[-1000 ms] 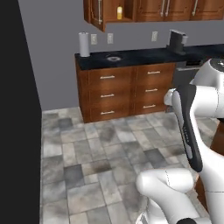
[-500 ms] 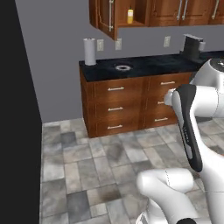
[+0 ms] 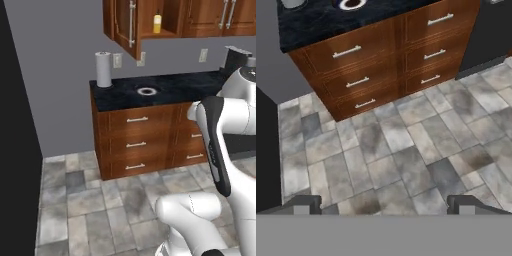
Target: Move the hot dog bun to the plate on the dining table and place the condiment next to that plate. Then navigate to the fridge and take the sausage and place it on the plate as well.
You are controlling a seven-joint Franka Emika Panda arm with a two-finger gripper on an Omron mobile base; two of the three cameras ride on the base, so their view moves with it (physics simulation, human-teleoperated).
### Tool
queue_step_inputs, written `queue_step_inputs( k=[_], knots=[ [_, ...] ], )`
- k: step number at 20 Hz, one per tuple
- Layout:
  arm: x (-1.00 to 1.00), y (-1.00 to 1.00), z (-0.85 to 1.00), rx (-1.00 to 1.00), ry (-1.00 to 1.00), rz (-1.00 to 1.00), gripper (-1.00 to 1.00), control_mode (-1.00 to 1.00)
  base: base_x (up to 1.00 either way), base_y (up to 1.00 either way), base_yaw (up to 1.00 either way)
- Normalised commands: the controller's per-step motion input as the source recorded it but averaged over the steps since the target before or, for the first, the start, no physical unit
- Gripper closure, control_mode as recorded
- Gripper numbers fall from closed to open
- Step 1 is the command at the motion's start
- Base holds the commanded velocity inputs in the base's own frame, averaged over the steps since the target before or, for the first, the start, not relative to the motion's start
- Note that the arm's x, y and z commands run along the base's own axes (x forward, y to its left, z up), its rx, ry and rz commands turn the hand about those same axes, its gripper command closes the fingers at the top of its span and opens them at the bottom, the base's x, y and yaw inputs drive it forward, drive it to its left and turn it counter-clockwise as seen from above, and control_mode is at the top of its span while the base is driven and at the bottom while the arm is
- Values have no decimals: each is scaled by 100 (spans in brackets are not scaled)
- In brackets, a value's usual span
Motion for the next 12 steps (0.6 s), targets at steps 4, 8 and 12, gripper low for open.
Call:
queue_step_inputs(
  k=[4, 8, 12],
  knots=[
    [0, 0, 0, 0, 0, 0, -100, 100, 90, -62, 5],
    [0, 0, 0, 0, 0, 0, -100, 100, 86, -54, 6],
    [0, 0, 0, 0, 0, 0, -100, 100, 83, -36, 12]
  ],
)
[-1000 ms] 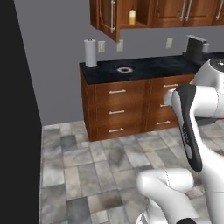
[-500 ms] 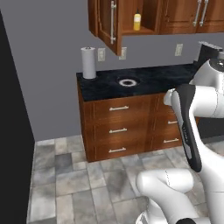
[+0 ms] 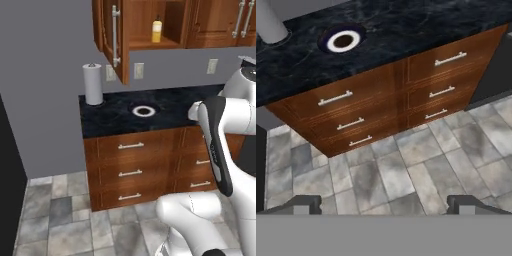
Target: Move the hot dog bun to the plate on the dining table and place the condiment next to that plate. Then navigate to the fridge and take the sausage and place it on the plate as well.
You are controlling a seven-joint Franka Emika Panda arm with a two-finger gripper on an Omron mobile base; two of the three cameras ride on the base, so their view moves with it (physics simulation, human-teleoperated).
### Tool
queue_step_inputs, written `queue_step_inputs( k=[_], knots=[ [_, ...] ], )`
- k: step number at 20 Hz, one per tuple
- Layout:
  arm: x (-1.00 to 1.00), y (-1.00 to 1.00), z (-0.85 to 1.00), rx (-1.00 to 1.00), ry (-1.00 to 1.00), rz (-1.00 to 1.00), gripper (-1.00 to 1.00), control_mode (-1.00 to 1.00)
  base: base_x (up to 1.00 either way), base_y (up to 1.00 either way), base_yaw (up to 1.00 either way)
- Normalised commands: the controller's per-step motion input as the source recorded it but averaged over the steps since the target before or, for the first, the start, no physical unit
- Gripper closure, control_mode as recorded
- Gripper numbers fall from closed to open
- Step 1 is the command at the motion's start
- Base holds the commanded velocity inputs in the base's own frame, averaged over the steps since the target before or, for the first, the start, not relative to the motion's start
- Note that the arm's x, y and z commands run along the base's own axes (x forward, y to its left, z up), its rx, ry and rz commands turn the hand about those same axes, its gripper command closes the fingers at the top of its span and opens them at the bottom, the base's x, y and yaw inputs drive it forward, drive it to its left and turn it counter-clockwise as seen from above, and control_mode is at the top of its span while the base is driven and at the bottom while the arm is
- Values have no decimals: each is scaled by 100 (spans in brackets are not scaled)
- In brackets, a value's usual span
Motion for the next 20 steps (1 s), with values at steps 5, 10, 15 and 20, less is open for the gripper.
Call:
queue_step_inputs(
  k=[5, 10, 15, 20],
  knots=[
    [0, 0, 0, 0, 0, 0, -100, 100, 81, -23, 23],
    [0, 0, 0, 0, 0, 0, -100, 100, 59, -33, 21],
    [0, 0, 0, 0, 0, 0, -100, 100, 31, -49, 11],
    [0, 0, 0, 0, 0, 0, -100, 100, 20, -48, 7]
  ],
)
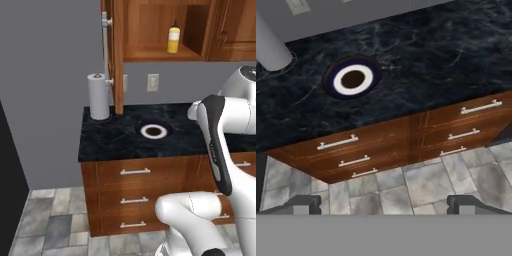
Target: Move the hot dog bun to the plate on the dining table and place the condiment next to that plate. Then navigate to the fridge and take the sausage and place it on the plate as well.
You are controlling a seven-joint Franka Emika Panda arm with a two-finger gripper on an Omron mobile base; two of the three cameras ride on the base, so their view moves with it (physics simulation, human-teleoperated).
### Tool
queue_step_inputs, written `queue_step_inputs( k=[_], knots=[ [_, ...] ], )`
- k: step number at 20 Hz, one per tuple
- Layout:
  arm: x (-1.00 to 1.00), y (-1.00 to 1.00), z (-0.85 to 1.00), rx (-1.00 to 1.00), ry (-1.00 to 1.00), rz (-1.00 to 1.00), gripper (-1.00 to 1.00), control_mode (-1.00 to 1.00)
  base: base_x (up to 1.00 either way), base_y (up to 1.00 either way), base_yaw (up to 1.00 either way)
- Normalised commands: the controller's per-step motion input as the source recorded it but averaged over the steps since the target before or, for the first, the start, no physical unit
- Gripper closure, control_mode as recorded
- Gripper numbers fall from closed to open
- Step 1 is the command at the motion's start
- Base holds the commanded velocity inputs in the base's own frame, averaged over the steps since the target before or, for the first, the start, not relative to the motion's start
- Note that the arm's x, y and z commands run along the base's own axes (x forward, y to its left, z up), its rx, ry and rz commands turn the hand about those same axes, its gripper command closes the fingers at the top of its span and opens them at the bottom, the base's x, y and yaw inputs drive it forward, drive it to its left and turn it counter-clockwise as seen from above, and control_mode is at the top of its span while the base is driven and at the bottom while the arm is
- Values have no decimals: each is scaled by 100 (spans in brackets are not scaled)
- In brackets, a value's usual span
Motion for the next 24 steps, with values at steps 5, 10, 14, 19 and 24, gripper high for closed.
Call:
queue_step_inputs(
  k=[5, 10, 14, 19, 24],
  knots=[
    [0, 0, 0, 0, 0, 0, -100, 100, 64, -26, 2],
    [0, 0, 0, 0, 0, 0, -100, 100, 84, -24, 4],
    [0, 0, 0, 0, 0, 0, -100, 100, 52, -31, 2],
    [0, -4, 3, 0, -2, 1, -100, -100, 7, -9, 2],
    [-45, -2, 39, -4, -27, 0, -100, -100, 0, 0, 0]
  ],
)
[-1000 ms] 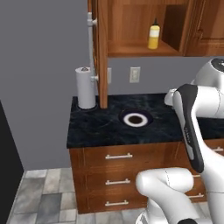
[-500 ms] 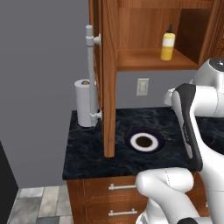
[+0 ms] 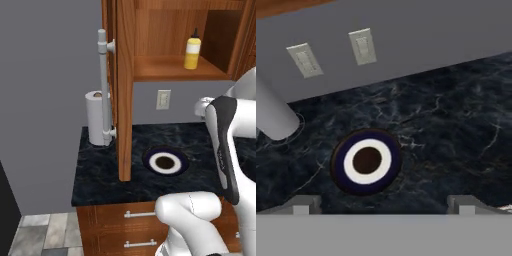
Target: Move the hot dog bun to the plate on the dining table and place the condiment next to that plate. Then navigate to the fridge and take the sausage and place it on the plate as well.
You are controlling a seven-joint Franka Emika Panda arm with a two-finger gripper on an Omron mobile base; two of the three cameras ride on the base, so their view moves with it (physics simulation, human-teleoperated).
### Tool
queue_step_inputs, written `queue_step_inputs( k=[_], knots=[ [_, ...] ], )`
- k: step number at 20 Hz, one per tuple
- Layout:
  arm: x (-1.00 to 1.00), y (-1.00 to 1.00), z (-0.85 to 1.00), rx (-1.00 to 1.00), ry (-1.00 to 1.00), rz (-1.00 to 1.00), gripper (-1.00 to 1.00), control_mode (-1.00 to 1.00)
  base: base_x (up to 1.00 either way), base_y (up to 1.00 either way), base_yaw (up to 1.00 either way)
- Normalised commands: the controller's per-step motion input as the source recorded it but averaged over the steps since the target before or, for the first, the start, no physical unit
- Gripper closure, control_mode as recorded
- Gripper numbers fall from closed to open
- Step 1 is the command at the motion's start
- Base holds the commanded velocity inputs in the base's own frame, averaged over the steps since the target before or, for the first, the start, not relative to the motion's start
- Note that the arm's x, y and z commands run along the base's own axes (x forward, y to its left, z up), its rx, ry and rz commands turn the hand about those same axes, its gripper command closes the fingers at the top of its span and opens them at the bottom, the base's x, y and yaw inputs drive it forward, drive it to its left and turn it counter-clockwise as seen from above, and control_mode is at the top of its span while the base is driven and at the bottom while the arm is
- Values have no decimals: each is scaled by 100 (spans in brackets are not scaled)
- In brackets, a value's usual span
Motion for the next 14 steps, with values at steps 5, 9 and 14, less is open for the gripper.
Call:
queue_step_inputs(
  k=[5, 9, 14],
  knots=[
    [-20, 0, 77, -13, -42, 0, -100, -100, 0, 0, 0],
    [5, 0, 99, -17, -37, 0, -100, -100, 0, 0, 0],
    [68, 0, 86, -13, -16, 0, -100, -100, 0, 0, 0]
  ],
)
